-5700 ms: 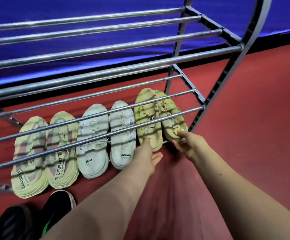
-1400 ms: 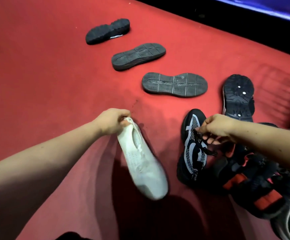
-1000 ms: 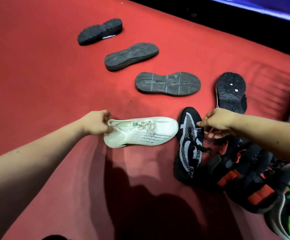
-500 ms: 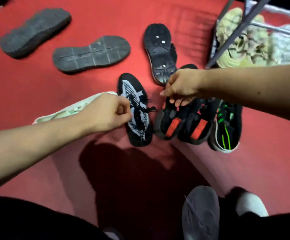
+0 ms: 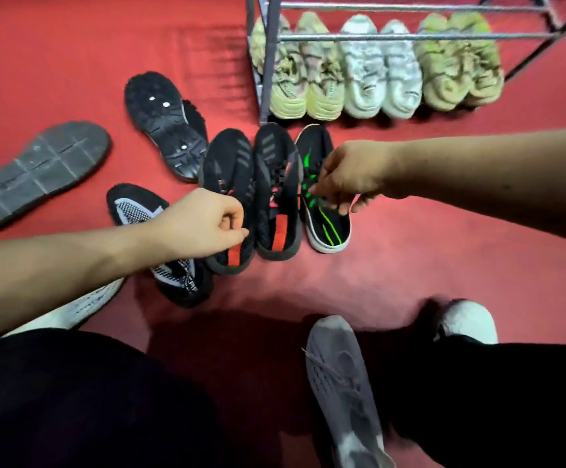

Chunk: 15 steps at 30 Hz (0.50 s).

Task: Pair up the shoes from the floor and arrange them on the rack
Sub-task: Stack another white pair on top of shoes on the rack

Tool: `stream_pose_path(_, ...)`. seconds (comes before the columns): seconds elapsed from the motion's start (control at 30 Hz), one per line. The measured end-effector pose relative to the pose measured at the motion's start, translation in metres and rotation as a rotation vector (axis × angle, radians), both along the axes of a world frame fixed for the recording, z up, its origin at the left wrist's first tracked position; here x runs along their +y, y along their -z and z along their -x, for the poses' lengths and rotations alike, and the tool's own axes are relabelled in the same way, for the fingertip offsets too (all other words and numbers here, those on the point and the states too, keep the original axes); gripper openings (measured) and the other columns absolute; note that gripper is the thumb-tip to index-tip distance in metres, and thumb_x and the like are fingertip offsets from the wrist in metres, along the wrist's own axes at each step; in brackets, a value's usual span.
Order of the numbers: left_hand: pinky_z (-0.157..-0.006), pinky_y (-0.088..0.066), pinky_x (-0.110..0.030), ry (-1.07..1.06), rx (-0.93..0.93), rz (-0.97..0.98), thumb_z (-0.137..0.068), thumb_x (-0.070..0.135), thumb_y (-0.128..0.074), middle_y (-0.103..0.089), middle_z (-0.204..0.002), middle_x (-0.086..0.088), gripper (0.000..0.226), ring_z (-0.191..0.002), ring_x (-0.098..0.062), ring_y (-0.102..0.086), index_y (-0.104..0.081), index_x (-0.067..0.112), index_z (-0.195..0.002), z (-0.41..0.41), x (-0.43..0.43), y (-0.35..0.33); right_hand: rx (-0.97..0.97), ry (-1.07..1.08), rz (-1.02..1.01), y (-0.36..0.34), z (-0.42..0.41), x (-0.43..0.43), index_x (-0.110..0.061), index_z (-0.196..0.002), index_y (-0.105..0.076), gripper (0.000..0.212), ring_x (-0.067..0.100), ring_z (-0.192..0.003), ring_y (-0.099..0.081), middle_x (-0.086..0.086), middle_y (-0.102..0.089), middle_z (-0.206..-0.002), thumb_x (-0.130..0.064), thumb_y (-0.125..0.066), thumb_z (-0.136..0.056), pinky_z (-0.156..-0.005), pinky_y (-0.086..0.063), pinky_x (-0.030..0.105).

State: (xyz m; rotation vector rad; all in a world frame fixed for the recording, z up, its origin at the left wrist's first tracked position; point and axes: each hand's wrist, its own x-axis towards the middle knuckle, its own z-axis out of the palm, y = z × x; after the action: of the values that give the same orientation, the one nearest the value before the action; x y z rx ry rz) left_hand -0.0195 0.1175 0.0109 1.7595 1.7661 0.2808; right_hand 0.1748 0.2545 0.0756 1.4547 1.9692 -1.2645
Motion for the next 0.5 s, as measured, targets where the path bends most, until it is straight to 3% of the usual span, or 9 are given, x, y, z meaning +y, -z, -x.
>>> stream_pose_path(0.13, -0.055, -0.04, -0.023, 0.213, 0.038, -0.008, -0.078, 0.029, -0.067, -0.053, -0.052, 0.007, 0.021, -0.049, -0.004, -0.048, -0.056, 0.019, -0.064, -0.041, 0.028, -0.01, -0.032, 0.097, 0.035, -0.007, -0.058, -0.004, -0.011, -0.08, -0.055, 0.016, 0.022, -0.053, -0.055, 0.01, -0.058, -0.069, -0.022, -0.062, -0.089, -0.05, -0.043, 0.023)
stream_pose_path(0.27, -0.058, -0.035, -0.022, 0.331, 0.068, 0.091, -0.081, 0.031, -0.064, -0.049, -0.056, 0.011, 0.018, -0.057, -0.011, -0.047, -0.056, 0.02, -0.069, -0.091, 0.036, -0.002, -0.181, 0.094, 0.088, 0.004, -0.104, -0.017, -0.009, -0.082, -0.056, 0.018, 0.022, -0.055, -0.056, 0.01, -0.061, -0.074, -0.025, -0.061, -0.089, -0.044, -0.044, 0.02)
stream_pose_path(0.37, -0.063, -0.04, -0.023, 0.367, 0.085, 0.34, -0.083, 0.034, -0.063, -0.061, -0.07, 0.003, 0.018, -0.068, -0.016, -0.052, -0.064, 0.015, -0.081, -0.128, 0.034, 0.022, -0.248, 0.119, 0.177, 0.026, -0.119, -0.031, -0.009, -0.088, -0.052, 0.016, 0.023, -0.053, -0.049, 0.013, -0.055, -0.074, -0.024, -0.058, -0.09, -0.044, -0.04, 0.019)
stream_pose_path(0.43, -0.061, -0.049, -0.026, 0.327, 0.067, 0.587, -0.086, 0.032, -0.06, -0.069, -0.076, -0.009, 0.026, -0.061, -0.022, -0.059, -0.067, 0.007, -0.086, -0.146, 0.029, 0.045, -0.29, 0.135, 0.225, 0.045, -0.125, -0.046, -0.007, -0.09, -0.051, 0.017, 0.023, -0.05, -0.049, 0.013, -0.054, -0.069, -0.023, -0.056, -0.09, -0.047, -0.04, 0.021)
stream_pose_path(0.5, -0.05, -0.051, -0.029, 0.265, 0.024, 0.783, -0.088, 0.026, -0.059, -0.066, -0.072, -0.011, 0.026, -0.053, -0.023, -0.06, -0.062, 0.002, -0.078, -0.158, 0.02, 0.066, -0.356, 0.098, 0.249, 0.068, -0.129, -0.064, -0.003, -0.088, -0.057, 0.019, 0.021, -0.047, -0.055, 0.01, -0.061, -0.066, -0.022, -0.054, -0.09, -0.048, -0.043, 0.021)
